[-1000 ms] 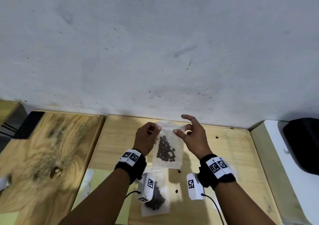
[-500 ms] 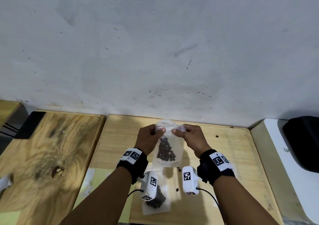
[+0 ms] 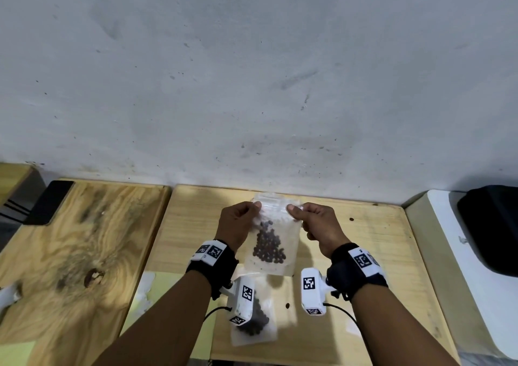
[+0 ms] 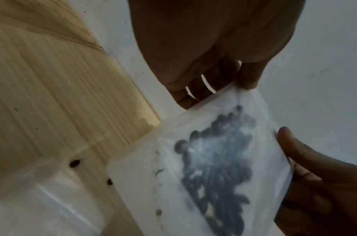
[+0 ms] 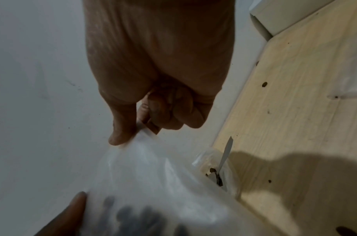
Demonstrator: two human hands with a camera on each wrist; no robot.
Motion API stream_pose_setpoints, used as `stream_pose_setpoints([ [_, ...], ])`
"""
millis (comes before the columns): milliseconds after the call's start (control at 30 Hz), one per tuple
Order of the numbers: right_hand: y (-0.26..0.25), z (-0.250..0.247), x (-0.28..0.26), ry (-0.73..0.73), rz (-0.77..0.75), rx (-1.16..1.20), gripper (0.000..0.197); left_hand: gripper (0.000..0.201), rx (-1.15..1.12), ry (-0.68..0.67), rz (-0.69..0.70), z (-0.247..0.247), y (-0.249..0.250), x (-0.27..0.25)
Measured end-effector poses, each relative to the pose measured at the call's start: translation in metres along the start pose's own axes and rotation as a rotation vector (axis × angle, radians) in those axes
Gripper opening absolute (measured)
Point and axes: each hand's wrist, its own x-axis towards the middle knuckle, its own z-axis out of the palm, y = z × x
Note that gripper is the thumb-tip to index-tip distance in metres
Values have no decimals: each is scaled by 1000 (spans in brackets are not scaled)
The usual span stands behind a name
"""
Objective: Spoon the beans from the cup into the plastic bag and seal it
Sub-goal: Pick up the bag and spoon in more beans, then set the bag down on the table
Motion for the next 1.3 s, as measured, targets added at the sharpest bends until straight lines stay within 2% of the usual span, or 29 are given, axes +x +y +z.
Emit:
stream_pose_setpoints([
  [167,5,7,-4,48,-87,-29,27,35,-16,74,-2,3,-2,0],
  [233,10,8,-8,3,-131,-63,29,31,-85,137,-75,3,-3,4],
  [300,18,8,-13,-89,-147,-196,22,26,-97,164,-136,0,-5,6],
  [367,26,7,-16,-98,-106,-256,14,14,-74,136,-166,-4,-8,3],
  [400,31,7,-16,-70,-82,-247,17,17,-69,106,-166,-7,-9,1],
  [467,40,5,-16,-34,-46,-211,23,38,-40,39,-146,-13,-15,-6],
  [500,45,5,-17,-41,-43,-212,24,40,19,2,-128,-17,-19,-11],
  [567,54,6,-18,-89,-43,-279,27,30,168,-67,-126,-24,-28,-17],
  [633,65,10,-20,-158,-35,-392,30,24,225,-108,-209,-31,-40,-23],
  [833,111,19,-31,-379,134,-626,39,19,327,-207,-432,-61,-79,-53],
  [967,132,25,-37,-469,208,-703,40,21,357,-230,-529,-72,-100,-66],
  [1100,142,29,-37,-500,243,-758,42,20,362,-241,-598,-74,-110,-69],
  [1200,143,28,-35,-522,259,-811,42,17,431,-265,-584,-75,-106,-67],
  [1300,136,21,-32,-501,251,-812,38,13,599,-261,-453,-78,-100,-58],
])
